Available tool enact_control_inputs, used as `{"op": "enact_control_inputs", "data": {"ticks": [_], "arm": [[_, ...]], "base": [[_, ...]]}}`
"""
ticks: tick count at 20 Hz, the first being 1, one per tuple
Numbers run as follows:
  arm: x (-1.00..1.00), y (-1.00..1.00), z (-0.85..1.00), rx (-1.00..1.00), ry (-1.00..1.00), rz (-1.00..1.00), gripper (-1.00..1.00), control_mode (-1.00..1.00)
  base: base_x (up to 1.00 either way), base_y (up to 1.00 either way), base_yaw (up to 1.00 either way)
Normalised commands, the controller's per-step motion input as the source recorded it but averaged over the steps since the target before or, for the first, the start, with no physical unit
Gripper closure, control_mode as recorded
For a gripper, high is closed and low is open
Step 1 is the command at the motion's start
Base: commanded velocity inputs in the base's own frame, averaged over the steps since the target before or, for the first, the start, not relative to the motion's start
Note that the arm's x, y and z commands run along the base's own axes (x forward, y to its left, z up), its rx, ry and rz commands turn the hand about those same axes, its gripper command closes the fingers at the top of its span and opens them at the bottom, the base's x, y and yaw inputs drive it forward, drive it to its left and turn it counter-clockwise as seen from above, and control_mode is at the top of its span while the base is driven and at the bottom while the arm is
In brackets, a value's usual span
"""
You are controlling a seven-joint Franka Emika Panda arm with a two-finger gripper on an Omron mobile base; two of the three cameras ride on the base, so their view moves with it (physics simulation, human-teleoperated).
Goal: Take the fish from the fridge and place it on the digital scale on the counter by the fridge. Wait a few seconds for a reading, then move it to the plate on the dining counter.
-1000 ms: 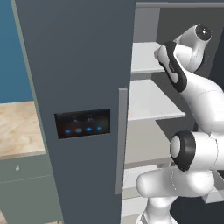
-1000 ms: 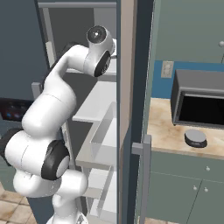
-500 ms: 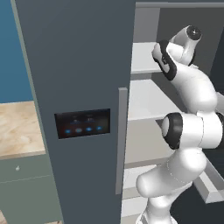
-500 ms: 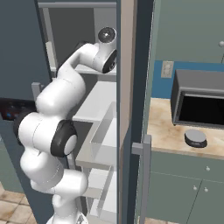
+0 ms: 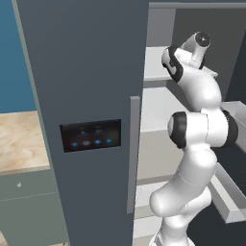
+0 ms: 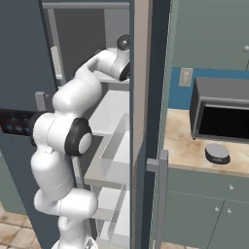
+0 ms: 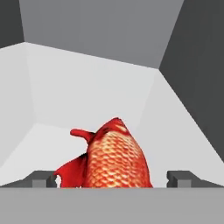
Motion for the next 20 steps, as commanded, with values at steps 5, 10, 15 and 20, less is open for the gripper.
{"op": "enact_control_inputs", "data": {"ticks": [5, 10, 15, 20], "arm": [[0.35, -0.05, -0.41, -0.01, 0.1, 0.0, -1.0, -1.0], [0.03, 0.01, -0.72, 0.0, 0.24, 0.0, 1.0, -1.0], [0.0, 0.14, -0.86, 0.0, 0.23, 0.0, 1.0, -1.0], [-0.04, 0.11, -0.78, 0.0, 0.02, 0.0, 1.0, -1.0]], "base": [[0.0, 0.0, 0.0], [0.0, 0.0, 0.0], [0.0, 0.0, 0.0], [0.0, 0.0, 0.0]]}}
